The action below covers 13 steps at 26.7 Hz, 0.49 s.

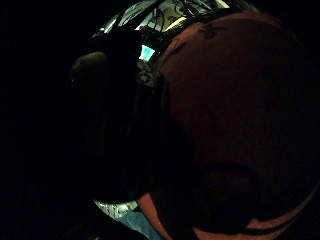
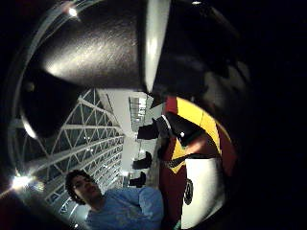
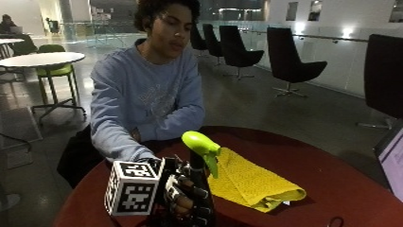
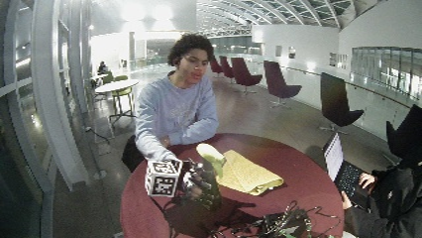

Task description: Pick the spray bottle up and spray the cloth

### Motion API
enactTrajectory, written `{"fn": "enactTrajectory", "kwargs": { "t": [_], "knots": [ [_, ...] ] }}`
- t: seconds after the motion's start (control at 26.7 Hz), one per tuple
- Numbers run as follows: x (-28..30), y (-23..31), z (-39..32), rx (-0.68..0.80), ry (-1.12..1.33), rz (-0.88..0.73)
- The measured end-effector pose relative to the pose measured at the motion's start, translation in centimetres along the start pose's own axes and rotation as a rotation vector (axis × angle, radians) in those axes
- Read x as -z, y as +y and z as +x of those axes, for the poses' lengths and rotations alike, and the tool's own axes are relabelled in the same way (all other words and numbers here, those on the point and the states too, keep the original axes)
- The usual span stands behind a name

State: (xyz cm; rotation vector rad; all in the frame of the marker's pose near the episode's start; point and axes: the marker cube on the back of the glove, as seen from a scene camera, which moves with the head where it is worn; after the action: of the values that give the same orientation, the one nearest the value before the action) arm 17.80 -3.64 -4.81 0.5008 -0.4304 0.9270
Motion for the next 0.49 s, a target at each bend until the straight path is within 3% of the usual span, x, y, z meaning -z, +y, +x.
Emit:
{"fn": "enactTrajectory", "kwargs": {
  "t": [0.3, 0.49],
  "knots": [
    [-0.01, -1.03, -0.21, 0.021, 0.046, 0.072],
    [0.22, -0.83, -0.69, 0.040, 0.076, 0.022]
  ]
}}
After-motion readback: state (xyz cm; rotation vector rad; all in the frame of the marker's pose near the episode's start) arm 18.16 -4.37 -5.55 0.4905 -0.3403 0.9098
